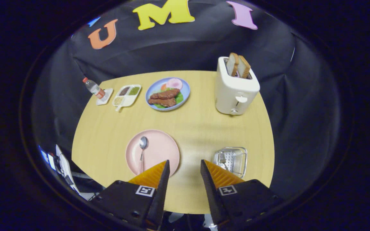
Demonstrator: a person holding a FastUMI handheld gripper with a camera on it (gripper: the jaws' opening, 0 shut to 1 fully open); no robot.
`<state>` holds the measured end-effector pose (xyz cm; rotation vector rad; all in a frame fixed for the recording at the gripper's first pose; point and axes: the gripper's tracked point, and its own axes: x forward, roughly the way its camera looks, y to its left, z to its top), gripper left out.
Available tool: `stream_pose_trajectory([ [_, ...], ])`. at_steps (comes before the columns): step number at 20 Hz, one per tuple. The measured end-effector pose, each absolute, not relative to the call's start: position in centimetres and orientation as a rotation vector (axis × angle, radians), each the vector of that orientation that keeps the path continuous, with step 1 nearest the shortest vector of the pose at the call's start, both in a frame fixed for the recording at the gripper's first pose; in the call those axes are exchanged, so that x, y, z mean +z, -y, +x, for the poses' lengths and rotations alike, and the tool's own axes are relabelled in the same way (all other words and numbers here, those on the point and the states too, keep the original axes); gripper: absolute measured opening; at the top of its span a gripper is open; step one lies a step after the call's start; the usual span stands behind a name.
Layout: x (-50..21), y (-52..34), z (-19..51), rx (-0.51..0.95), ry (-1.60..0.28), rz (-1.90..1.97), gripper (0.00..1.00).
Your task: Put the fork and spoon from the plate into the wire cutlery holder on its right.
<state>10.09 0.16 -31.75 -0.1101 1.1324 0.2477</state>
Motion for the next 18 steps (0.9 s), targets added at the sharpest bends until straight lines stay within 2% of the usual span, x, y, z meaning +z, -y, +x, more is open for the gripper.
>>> stream_pose_trajectory([
  [1,-31.7,-1.2,9.4,0.257,-1.117,-0.1,0.64],
  [2,-32.1,-2.0,9.0,0.258,-1.106,-0.092,0.84],
  [3,-32.4,-2.5,8.5,0.252,-1.098,-0.09,0.9],
  [6,-33.8,-4.6,7.3,0.249,-1.069,-0.099,0.97],
  [18,-41.7,-11.0,4.1,0.266,-1.037,-0.153,0.97],
])
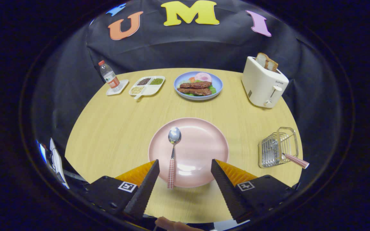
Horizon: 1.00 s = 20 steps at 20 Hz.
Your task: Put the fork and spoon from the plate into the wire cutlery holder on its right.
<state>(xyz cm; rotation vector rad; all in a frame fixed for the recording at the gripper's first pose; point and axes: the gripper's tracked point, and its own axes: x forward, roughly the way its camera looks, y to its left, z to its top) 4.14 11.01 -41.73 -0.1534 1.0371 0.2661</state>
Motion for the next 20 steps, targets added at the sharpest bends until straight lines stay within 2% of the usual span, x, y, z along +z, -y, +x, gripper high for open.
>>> stream_pose_trajectory([
  [7,-46.8,-13.4,4.4,0.243,-1.036,-0.205,0.95],
  [14,-49.2,-14.4,5.3,0.218,-1.092,-0.144,0.54],
  [16,-49.7,-14.3,5.5,0.203,-1.099,-0.162,0.54],
  [19,-50.6,-13.6,5.4,0.152,-1.143,-0.154,0.3],
  [20,-50.9,-13.8,5.2,0.155,-1.151,-0.144,0.3],
])
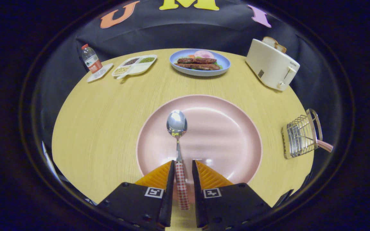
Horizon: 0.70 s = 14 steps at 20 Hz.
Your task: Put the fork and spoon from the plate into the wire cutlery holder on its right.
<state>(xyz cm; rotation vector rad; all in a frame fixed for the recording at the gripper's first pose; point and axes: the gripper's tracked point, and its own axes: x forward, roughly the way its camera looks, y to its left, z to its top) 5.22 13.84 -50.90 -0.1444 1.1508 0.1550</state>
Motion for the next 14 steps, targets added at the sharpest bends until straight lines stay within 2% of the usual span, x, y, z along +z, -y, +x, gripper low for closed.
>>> stream_pose_trajectory([
  [1,-51.7,-14.1,5.3,0.16,-1.16,-0.142,0.3],
  [2,-51.1,-13.8,5.1,0.157,-1.159,-0.152,0.16],
  [5,-50.3,-13.7,5.1,0.164,-1.154,-0.171,0.13],
  [6,-50.3,-13.6,4.8,0.172,-1.162,-0.174,0.05],
  [14,-45.2,-11.7,3.8,0.192,-1.171,-0.093,0.05],
])
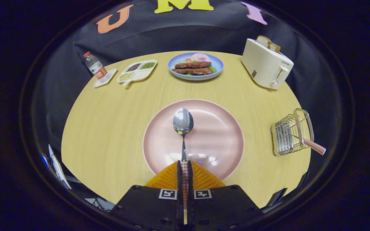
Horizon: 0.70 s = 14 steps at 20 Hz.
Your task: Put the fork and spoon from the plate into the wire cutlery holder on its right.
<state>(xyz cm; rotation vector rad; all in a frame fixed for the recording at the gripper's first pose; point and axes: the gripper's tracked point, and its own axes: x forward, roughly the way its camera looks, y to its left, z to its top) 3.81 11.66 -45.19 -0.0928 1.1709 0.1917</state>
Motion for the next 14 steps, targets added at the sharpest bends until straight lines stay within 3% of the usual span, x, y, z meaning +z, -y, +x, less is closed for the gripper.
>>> stream_pose_trajectory([
  [14,-32.5,0.3,5.2,0.148,-1.139,-0.098,0.04],
])
